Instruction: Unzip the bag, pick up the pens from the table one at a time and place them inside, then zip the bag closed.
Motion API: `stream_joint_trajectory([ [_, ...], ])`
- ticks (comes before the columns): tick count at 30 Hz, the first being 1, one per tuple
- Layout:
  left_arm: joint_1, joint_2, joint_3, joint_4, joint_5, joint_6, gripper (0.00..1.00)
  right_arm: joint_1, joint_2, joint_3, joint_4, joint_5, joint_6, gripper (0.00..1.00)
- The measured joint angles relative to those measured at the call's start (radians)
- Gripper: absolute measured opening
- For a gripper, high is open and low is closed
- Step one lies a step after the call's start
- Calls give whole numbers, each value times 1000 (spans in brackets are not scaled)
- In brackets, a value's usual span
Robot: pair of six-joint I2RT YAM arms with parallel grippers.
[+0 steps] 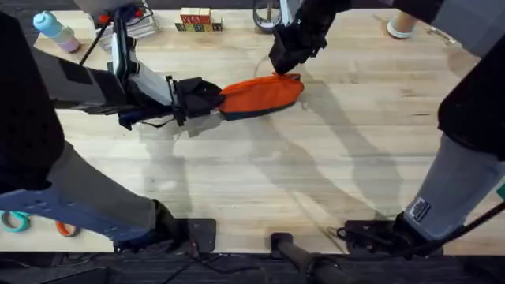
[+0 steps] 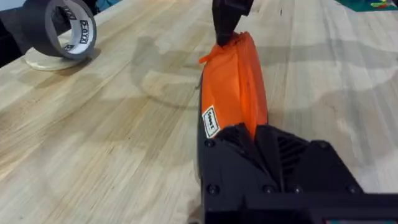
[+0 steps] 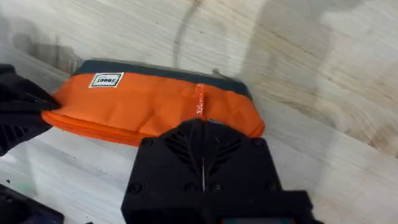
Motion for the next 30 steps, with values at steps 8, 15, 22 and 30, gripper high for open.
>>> stream_joint_trajectory([
  [8, 0, 0, 0, 0, 0, 0, 42, 0, -5, 27, -15, 8, -3, 30],
  [15, 0, 0, 0, 0, 0, 0, 42, 0, -24, 105, -82, 49, -6, 30],
  [22, 0, 0, 0, 0, 0, 0, 42, 0, -32, 162, -109, 70, -18, 29],
  [30, 0, 0, 0, 0, 0, 0, 42, 0, -32, 181, -163, 86, -30, 29],
])
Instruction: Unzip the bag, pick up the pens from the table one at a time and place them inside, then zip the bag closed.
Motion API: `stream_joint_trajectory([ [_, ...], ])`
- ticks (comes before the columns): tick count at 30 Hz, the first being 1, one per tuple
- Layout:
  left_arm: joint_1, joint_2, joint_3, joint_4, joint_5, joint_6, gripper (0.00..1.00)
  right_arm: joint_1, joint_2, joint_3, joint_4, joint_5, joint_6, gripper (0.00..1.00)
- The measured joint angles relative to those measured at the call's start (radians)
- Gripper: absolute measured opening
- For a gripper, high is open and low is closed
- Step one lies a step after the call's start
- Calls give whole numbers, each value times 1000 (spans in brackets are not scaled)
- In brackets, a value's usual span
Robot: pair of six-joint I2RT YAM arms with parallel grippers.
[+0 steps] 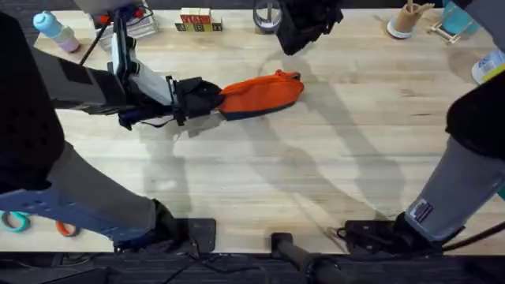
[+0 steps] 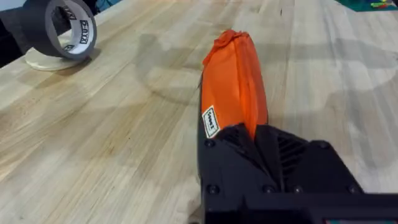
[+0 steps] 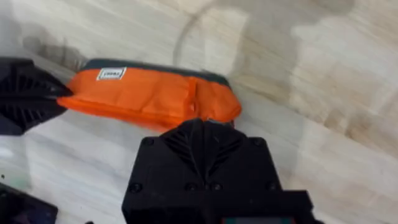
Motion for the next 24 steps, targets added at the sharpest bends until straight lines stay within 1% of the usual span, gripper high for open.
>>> stream_joint_trajectory([
  [9, 0, 0, 0, 0, 0, 0, 42, 0, 0, 100, -87, 2, 0, 30],
  [15, 0, 0, 0, 0, 0, 0, 42, 0, 0, 111, -107, 3, 0, 41],
  [16, 0, 0, 0, 0, 0, 0, 42, 0, 0, 111, -108, 3, 0, 81],
  [17, 0, 0, 0, 0, 0, 0, 42, 0, 0, 111, -110, 3, 0, 181],
  [22, 0, 0, 0, 0, 0, 0, 42, 0, 0, 111, -111, 3, -3, 898],
  [23, 0, 0, 0, 0, 0, 0, 42, 0, 0, 111, -111, 3, -7, 971],
  [24, 0, 0, 0, 0, 0, 0, 42, 0, 0, 111, -111, 3, -7, 990],
])
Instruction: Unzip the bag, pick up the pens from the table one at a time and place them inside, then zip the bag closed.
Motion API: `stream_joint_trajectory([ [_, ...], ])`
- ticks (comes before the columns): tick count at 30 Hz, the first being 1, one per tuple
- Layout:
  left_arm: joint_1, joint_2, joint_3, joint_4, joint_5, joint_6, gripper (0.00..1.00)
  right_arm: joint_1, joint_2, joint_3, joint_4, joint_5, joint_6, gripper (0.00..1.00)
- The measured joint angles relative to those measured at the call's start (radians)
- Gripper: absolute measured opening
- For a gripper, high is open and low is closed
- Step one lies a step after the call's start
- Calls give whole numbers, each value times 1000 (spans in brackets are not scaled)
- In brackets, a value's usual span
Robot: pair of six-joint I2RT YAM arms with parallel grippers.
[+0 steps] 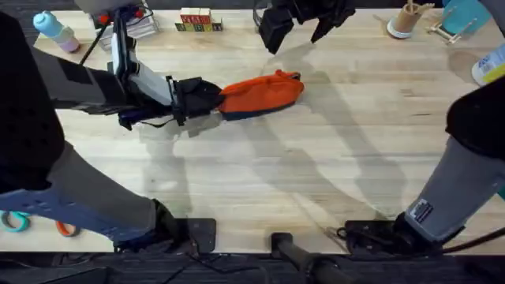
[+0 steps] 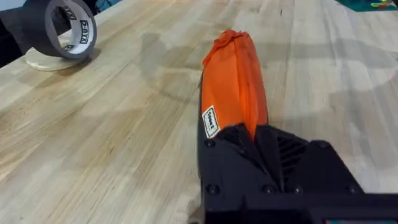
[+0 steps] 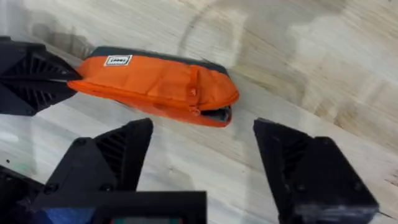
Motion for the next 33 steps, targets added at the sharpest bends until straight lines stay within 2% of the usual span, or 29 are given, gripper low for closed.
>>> stream_joint_trajectory([
  [15, 0, 0, 0, 0, 0, 0, 42, 0, 6, 1, -13, -47, -60, 997],
  [25, 0, 0, 0, 0, 0, 0, 42, 0, 122, 2, 13, -57, -55, 997],
  [33, 0, 0, 0, 0, 0, 0, 42, 0, 134, 2, -10, -67, -44, 996],
])
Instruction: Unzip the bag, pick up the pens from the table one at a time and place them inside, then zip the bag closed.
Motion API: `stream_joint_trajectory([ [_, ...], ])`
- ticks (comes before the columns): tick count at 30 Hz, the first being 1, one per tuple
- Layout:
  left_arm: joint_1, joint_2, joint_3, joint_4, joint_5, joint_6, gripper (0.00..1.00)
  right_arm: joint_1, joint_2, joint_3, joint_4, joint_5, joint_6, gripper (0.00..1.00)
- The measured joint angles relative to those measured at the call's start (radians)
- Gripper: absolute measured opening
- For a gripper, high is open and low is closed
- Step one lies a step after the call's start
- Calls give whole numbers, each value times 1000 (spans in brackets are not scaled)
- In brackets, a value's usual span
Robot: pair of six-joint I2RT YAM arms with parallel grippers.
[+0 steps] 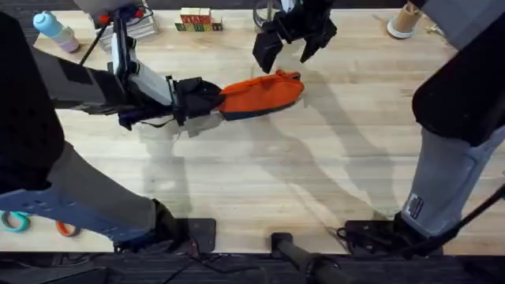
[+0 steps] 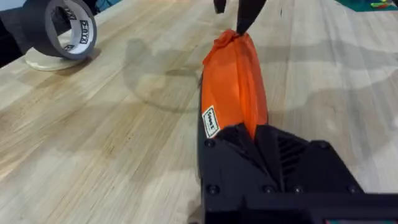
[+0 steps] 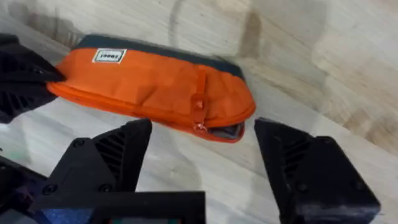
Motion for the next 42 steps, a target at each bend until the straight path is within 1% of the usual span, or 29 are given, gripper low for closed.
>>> stream_joint_trajectory([
  [8, 0, 0, 0, 0, 0, 0, 42, 2, 8, 0, -1, -16, 0, 998],
  [16, 0, 0, 0, 0, 0, 0, 42, 5, 61, 0, -7, -21, 0, 992],
  [24, 0, 0, 0, 0, 0, 0, 42, 5, 62, 0, -8, -23, 0, 980],
  [28, 0, 0, 0, 0, 0, 0, 42, 5, 62, 0, -11, -40, -2, 873],
  [31, 0, 0, 0, 0, 0, 0, 42, 5, 62, 0, -15, -54, -8, 730],
  [34, 0, 0, 0, 0, 0, 0, 42, 5, 62, 0, -28, -64, -12, 629],
  [36, 0, 0, 0, -1, 0, 0, 42, 5, 62, 0, -35, -69, -17, 614],
  [38, 0, 0, 0, -2, 0, 0, 42, 5, 62, 0, -41, -69, -24, 575],
  [42, 0, 0, 0, -3, 0, 0, 42, 5, 62, 0, -49, -72, -33, 393],
])
